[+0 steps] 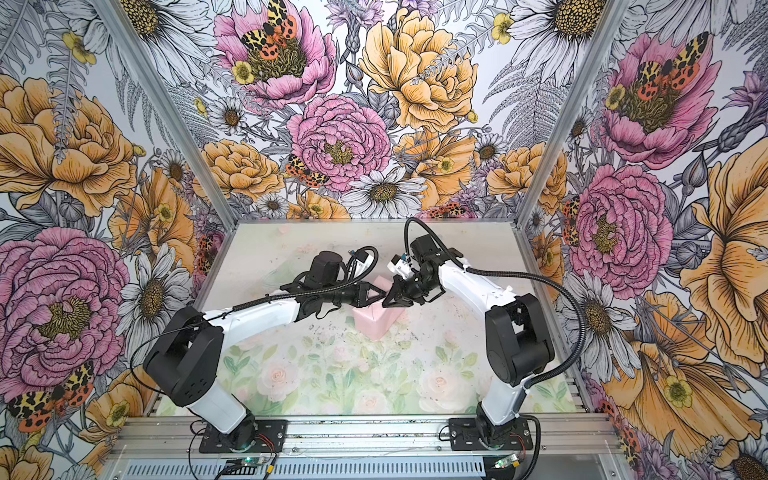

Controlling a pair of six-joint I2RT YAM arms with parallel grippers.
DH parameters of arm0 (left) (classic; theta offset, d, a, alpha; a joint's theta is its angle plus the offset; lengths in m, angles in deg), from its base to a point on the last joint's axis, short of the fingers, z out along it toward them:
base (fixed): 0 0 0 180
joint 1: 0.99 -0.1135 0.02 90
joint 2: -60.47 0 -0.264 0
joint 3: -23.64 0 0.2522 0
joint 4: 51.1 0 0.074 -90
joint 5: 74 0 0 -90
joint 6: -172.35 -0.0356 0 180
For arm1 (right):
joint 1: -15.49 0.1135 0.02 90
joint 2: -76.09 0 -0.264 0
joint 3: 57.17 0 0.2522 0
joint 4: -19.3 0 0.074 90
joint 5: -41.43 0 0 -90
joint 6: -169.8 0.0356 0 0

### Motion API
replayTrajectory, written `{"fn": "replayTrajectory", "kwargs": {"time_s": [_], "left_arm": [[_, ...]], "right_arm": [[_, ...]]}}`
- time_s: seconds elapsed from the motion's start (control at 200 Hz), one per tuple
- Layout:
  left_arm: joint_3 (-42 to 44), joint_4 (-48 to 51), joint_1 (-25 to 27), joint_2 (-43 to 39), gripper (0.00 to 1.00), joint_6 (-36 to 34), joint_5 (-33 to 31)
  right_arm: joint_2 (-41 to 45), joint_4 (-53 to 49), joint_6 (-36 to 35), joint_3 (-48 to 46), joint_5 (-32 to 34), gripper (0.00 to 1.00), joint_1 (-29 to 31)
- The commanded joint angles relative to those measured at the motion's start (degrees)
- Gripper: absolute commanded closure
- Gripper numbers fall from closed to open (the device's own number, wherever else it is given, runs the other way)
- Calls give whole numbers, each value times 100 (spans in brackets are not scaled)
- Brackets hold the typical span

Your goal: Wrap the gift box in paper

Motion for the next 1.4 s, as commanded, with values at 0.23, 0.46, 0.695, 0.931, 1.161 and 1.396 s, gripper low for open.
{"fn": "replayTrajectory", "kwargs": {"time_s": [0.23, 0.46, 0.695, 0.931, 1.161, 1.396], "left_arm": [[19, -94, -59, 74, 89, -39, -111], [-17, -117, -49, 163, 89, -40, -127], [64, -93, -50, 251, 91, -99, -332], [159, -28, -56, 407, 93, -191, -564], [216, -30, -50, 404, 93, -208, -585], [234, -10, -42, 350, 93, -234, -576]], "right_arm": [[159, -61, 46, -110, 260, 100, -112], [178, -65, 39, -125, 227, 100, -119], [176, -63, 40, -126, 185, 100, -131], [224, -61, 54, -206, 90, 99, -140], [352, -52, 58, -307, -125, 88, -139], [385, 45, 103, -379, -169, 88, -150]]}}
